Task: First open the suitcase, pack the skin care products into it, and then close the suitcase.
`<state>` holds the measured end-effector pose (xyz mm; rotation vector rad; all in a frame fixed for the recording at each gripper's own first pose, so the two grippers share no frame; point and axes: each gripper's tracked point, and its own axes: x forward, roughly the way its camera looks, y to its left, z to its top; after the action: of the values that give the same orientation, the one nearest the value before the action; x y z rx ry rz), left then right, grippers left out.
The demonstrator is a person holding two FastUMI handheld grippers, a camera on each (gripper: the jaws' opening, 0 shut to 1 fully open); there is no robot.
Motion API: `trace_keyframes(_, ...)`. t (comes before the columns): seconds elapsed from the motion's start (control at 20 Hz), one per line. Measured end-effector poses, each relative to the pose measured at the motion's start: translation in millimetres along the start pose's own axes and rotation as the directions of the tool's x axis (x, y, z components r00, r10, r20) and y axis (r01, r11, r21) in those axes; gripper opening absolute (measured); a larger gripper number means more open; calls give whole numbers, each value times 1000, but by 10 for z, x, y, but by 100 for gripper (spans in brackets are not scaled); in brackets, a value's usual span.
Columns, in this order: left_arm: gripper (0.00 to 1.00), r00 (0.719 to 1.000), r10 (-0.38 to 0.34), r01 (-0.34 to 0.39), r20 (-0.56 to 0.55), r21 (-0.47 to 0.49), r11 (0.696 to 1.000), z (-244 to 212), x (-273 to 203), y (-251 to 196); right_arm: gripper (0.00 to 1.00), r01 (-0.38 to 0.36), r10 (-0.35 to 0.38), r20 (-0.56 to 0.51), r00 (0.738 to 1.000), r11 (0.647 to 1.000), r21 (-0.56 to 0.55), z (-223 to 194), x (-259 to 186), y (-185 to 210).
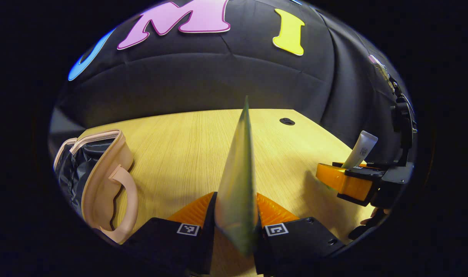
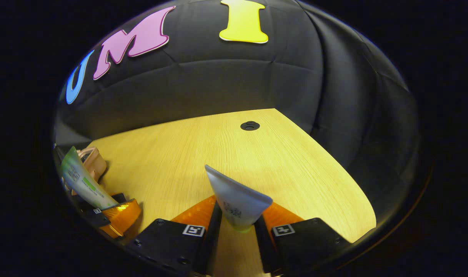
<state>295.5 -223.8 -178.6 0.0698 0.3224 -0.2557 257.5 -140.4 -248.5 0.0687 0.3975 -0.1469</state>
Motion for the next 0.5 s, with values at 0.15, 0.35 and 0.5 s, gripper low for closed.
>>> trace_keyframes(0.15, 47, 1000, -15, 15, 12, -12, 1000, 19, -4, 0, 36, -31, 31, -22, 999, 999, -22, -47, -61, 72)
trace_keyframes(0.35, 46, 998, -54, 55, 35, -30, 998, 52, -104, -25, 27, -52, 56, 44, 997, 995, -87, 225, -360, 217)
trace_keyframes(0.5, 45, 995, -63, 68, 79, -54, 996, 246, -389, 34, 33, -91, 99, 64, 993, 988, -124, 376, -718, 445)
